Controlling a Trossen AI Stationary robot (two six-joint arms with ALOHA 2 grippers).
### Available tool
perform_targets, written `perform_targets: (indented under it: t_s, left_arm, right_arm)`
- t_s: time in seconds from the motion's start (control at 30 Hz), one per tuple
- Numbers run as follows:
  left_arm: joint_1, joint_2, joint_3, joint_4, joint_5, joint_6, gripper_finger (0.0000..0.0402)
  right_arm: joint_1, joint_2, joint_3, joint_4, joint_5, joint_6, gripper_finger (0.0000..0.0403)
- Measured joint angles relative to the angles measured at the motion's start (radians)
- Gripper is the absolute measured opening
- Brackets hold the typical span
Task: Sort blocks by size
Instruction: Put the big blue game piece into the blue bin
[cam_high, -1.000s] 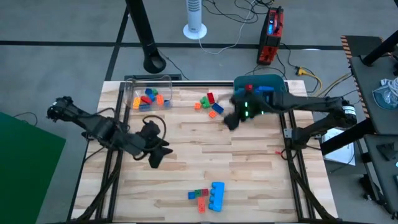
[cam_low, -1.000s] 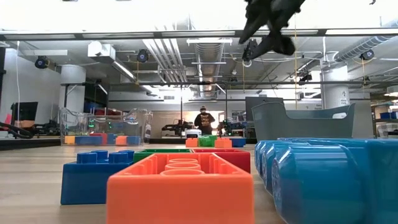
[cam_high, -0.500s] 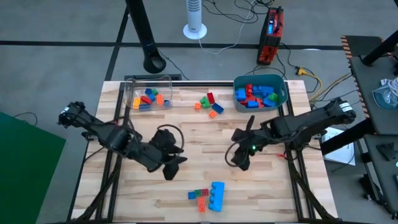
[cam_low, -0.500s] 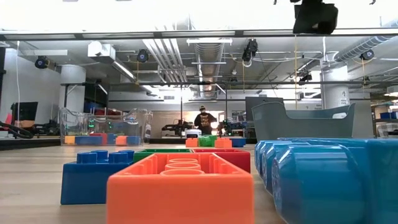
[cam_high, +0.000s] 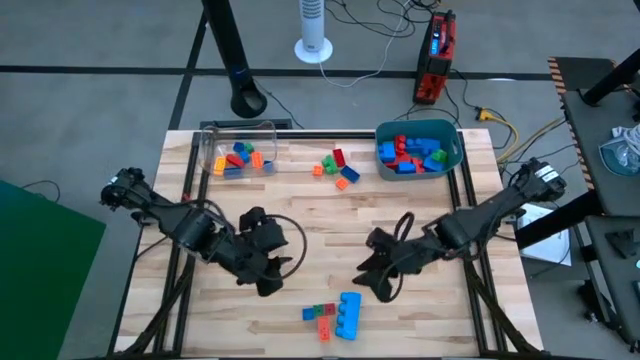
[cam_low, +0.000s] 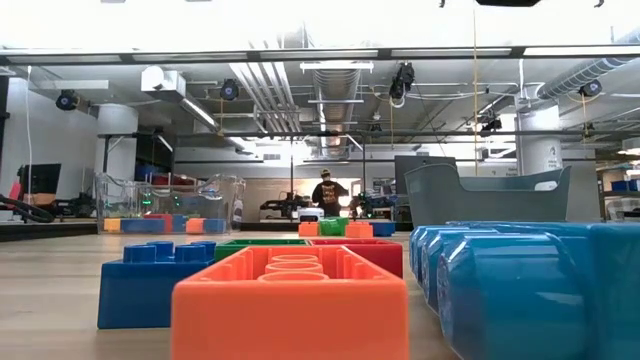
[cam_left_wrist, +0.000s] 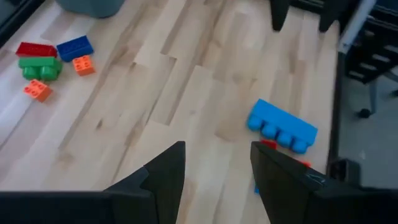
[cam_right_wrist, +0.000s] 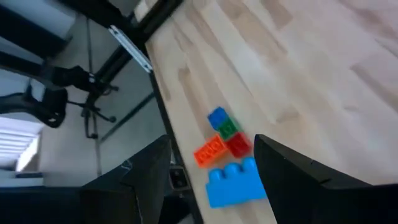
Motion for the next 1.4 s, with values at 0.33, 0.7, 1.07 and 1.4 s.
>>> perform_targets:
  t_s: [0.33, 0.7, 1.07, 1.4]
  left_arm:
    - [-0.082, -0.055, -0.084, 0.006, -0.035, 0.023, 0.0168]
    - [-0.129, -0.105, -0.246, 0.042, -0.100, -0.108, 0.0168]
    - [-0.132, -0.108, -0.286, 0.044, -0.102, -0.102, 0.0168]
    - [-0.132, -0.108, -0.292, 0.040, -0.102, -0.096, 0.0168]
  right_arm:
    - [0.024, 0.209, 0.005, 0.181, -0.140, 0.134, 0.0219]
    - [0.052, 0.399, 0.006, 0.128, -0.144, 0.476, 0.0201]
    - [0.057, 0.399, 0.089, -0.060, -0.105, 0.417, 0.0017]
    - [0.068, 0.512, 0.122, -0.054, -0.117, 0.404, 0.0009]
